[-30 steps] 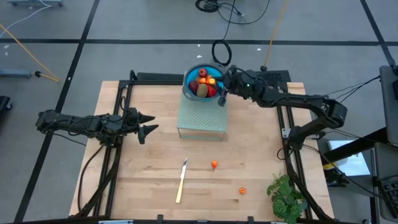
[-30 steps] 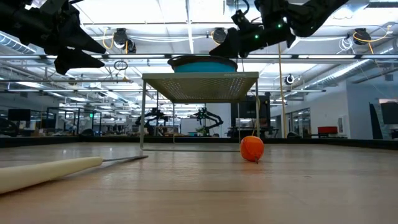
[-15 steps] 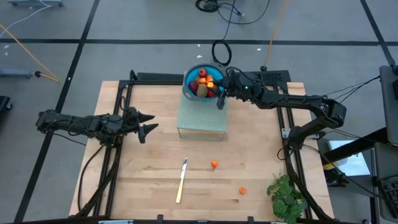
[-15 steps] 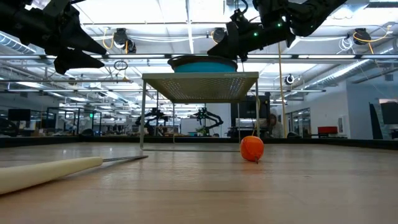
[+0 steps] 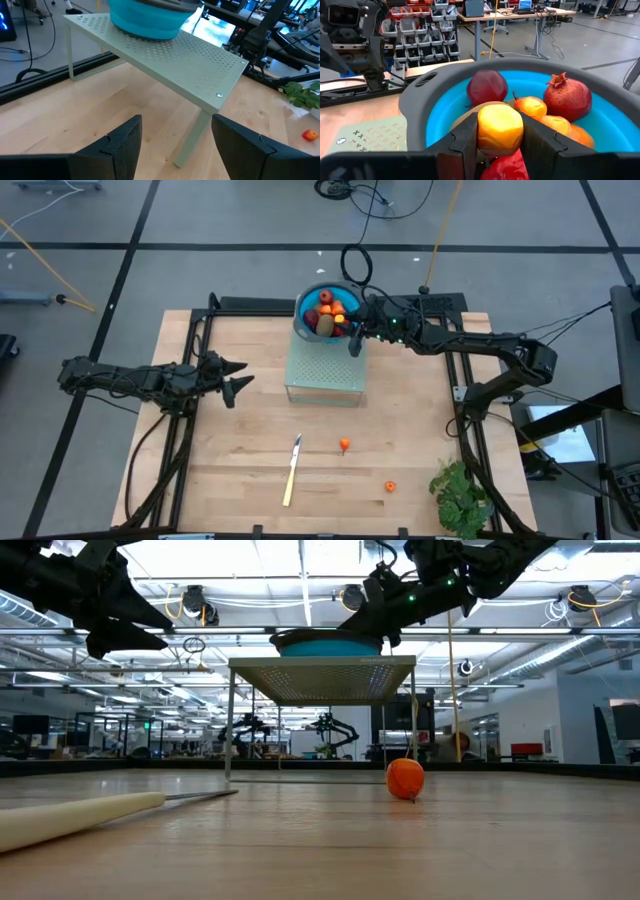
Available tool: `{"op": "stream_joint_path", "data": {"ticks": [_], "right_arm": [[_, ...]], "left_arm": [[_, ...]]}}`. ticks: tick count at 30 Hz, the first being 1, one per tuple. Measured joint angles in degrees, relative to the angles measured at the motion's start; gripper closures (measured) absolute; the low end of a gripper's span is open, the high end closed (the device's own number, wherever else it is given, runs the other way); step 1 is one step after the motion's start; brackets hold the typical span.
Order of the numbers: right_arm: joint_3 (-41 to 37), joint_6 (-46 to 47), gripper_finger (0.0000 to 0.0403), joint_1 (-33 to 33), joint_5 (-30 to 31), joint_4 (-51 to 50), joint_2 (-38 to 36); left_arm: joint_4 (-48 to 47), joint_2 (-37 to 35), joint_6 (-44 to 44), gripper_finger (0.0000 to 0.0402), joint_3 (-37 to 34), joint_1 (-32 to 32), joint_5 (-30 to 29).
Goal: Pick & Place Fruit
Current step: Put the peach into the blue strainer bowl on the shelf
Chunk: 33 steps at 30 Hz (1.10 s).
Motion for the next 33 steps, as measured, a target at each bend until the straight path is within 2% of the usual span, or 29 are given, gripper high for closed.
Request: {"op": "stream_joint_path", "data": {"ticks": [11,26,33], "right_arm": [[0.0,2.6,0.0284,0.0,-0.1,-0.5,0.0],[0.0,3.7,0.0239,0.0,-1.6,-0.1,0.0],[-0.1,3.7,0.0256,0.0,-1.6,4.2,-1.8]], "left_arm": [[-0.1,0.0,0.0,0.0160,0.0,0.0,0.0],[-0.5,0.0,0.0,0.0160,0.0,0.0,0.0],[-0.4,0.0,0.0,0.0160,0.0,0.0,0.0]]}}
